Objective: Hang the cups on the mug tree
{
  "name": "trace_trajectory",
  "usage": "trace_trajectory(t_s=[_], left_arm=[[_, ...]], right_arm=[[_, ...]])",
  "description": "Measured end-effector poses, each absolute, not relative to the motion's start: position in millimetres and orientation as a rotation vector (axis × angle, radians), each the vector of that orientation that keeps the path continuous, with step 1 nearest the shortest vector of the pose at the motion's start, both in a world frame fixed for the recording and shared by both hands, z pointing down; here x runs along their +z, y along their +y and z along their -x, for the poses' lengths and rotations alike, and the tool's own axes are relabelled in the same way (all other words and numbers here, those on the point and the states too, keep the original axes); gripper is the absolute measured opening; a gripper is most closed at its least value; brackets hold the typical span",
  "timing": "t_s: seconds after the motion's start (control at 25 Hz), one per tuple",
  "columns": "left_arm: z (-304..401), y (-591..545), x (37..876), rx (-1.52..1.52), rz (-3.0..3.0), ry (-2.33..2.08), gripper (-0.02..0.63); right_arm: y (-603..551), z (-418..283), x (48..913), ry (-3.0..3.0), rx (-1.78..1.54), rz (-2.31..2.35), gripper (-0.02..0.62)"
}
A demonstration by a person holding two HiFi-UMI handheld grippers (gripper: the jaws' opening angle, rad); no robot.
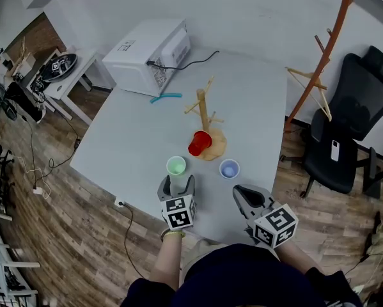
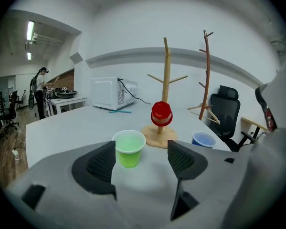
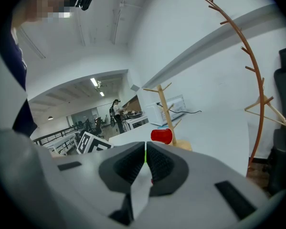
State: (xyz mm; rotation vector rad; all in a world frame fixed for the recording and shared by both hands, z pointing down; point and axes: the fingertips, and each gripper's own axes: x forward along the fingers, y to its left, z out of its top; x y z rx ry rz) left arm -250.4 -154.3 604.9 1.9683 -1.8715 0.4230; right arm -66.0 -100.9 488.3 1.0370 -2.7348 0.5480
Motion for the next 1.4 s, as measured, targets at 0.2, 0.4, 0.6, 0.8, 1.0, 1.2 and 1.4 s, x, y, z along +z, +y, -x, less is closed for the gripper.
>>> trace_trajectory(t_s=[0.2,0.4,0.6,0.8,1.0,1.2,1.4], left_arm=[[260.4,-164.0,620.5,0.433,-1.938,-1.882,0.325],[267.2,-173.7,635.7,0.451,-1.905,-1.871,0.333],[269.0,-183.4,651.6,0.473,-1.874,-1.850,0.337],[268.6,-191.7,664.6,0.490,-1.855,-1.830,0.337],[271.1,-197.6,673.1,0.516,-1.828,-1.826,0.337],[275.6,-199.7,682.3,0.518,-1.781,-1.828,0.337],[276.4,-201.8,683.7,0.542,-1.784,-1.821,0.334]], right_arm=[[-105.7,65.8,490.7,-2.723,0.554,-1.042,0.031],[-109.3,65.7,492.2,-2.711,0.562,-1.046,0.031],[-114.4,63.9,494.1,-2.698,0.564,-1.061,0.031],[-118.3,61.1,496.0,-2.688,0.567,-1.078,0.031],[-120.2,58.7,496.6,-2.679,0.572,-1.092,0.031],[-121.1,56.7,498.5,-2.673,0.578,-1.105,0.031],[-119.6,56.6,498.4,-2.668,0.583,-1.111,0.031]])
